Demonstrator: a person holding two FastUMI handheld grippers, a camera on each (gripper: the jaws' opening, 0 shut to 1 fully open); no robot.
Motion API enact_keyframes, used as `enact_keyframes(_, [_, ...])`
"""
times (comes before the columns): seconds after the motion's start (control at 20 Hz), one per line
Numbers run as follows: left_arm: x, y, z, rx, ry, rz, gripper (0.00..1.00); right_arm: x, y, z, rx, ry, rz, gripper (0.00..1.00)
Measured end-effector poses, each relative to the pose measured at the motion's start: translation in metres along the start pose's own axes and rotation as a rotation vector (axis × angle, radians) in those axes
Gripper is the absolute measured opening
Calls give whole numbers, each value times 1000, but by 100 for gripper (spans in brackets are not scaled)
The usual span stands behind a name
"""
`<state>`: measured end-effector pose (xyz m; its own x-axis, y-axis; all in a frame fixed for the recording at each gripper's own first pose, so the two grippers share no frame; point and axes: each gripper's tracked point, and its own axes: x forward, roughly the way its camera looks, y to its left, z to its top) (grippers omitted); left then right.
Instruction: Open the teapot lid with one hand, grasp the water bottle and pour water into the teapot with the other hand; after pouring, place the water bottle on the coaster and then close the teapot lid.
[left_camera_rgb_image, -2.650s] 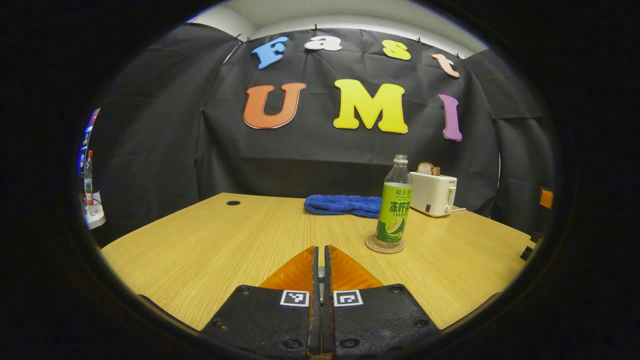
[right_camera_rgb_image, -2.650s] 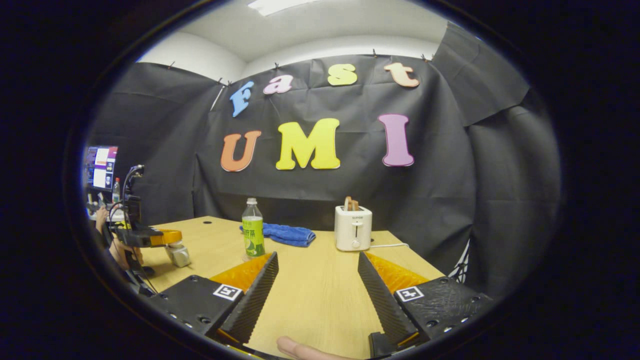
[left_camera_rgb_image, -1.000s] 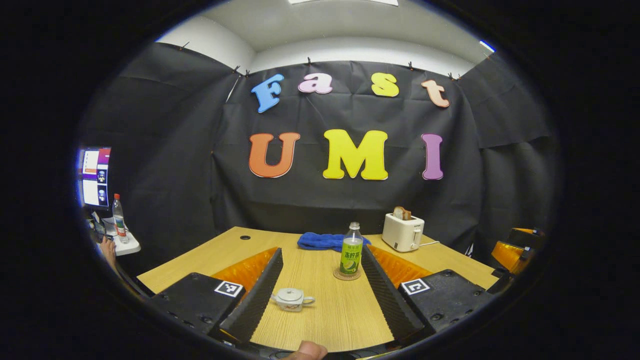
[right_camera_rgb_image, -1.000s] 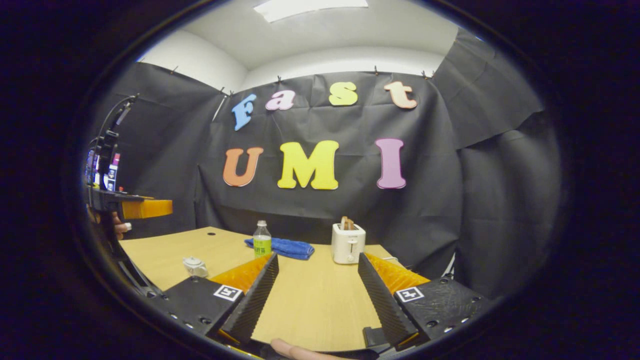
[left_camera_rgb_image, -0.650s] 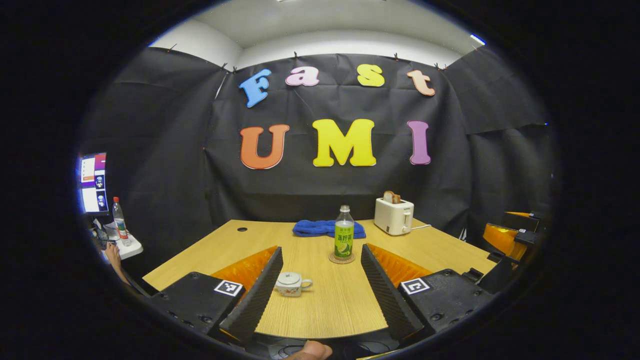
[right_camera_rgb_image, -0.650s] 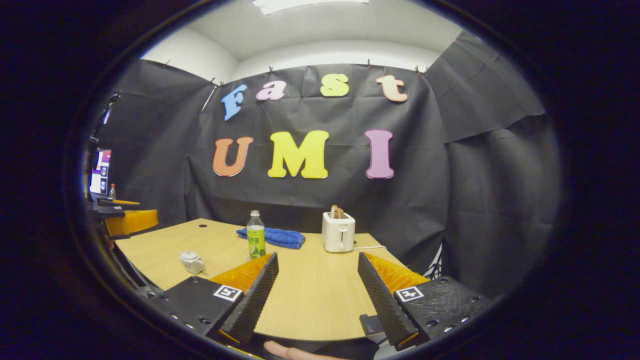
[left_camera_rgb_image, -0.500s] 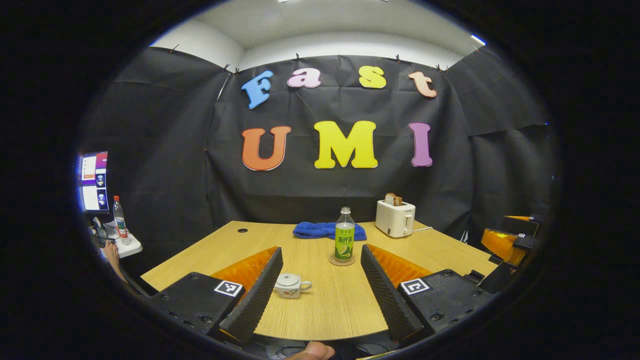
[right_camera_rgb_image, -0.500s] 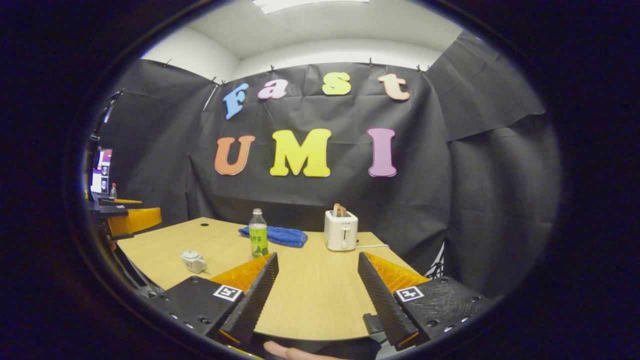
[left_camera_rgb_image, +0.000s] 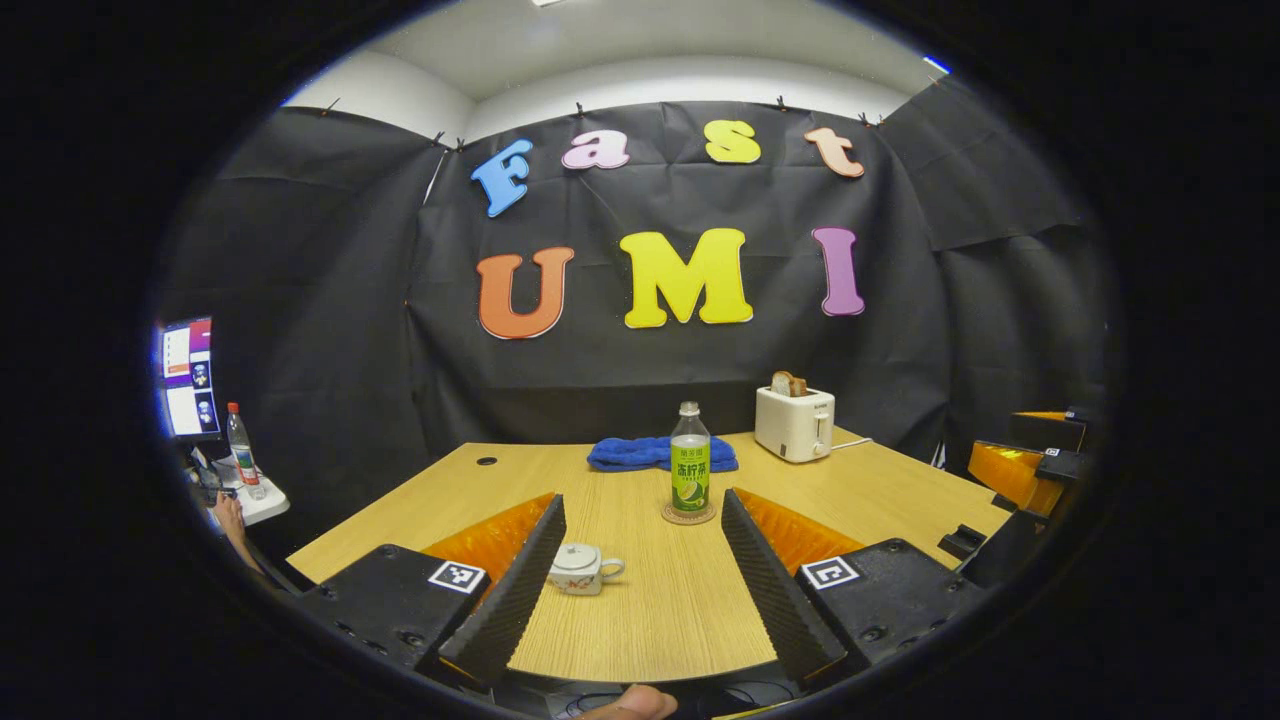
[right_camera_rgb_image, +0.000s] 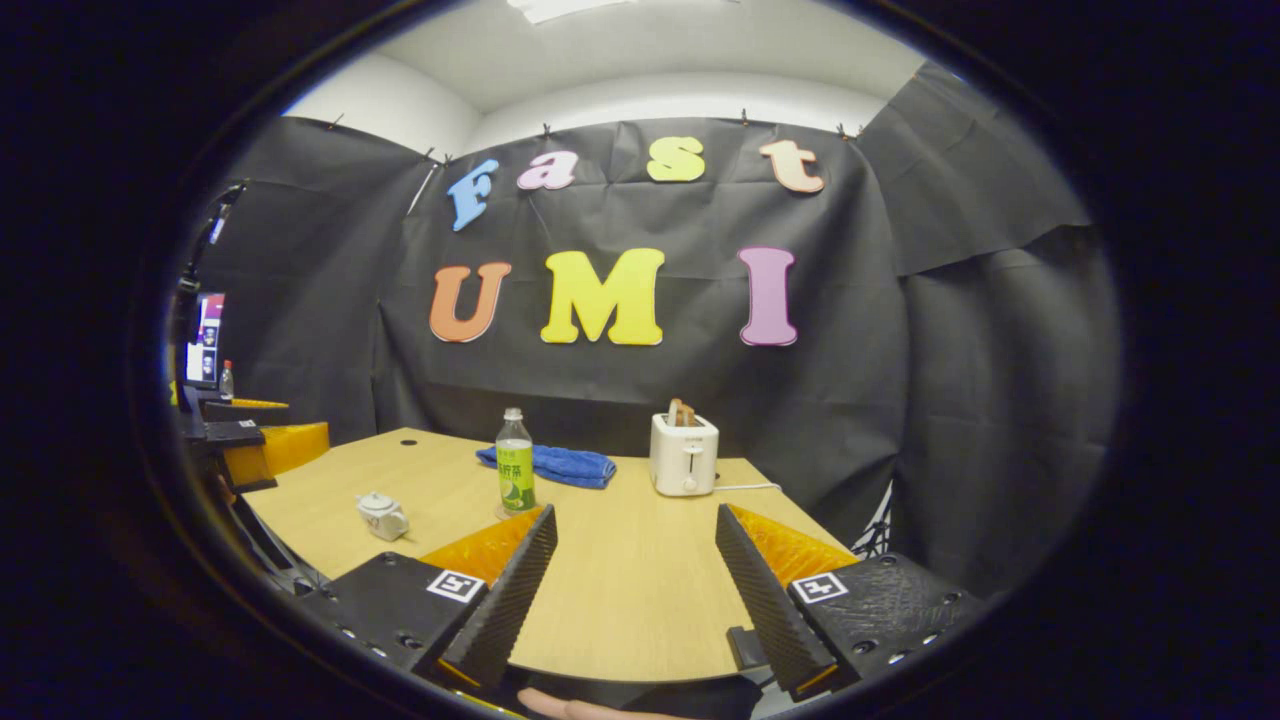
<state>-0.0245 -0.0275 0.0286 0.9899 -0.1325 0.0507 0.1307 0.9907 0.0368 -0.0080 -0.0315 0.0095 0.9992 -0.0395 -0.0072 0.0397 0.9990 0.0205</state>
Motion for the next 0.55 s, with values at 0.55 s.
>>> enact_keyframes(0.55, [-2,-16,1,21,-24,-9,96,8,-1,-7,-3,17,-16,95])
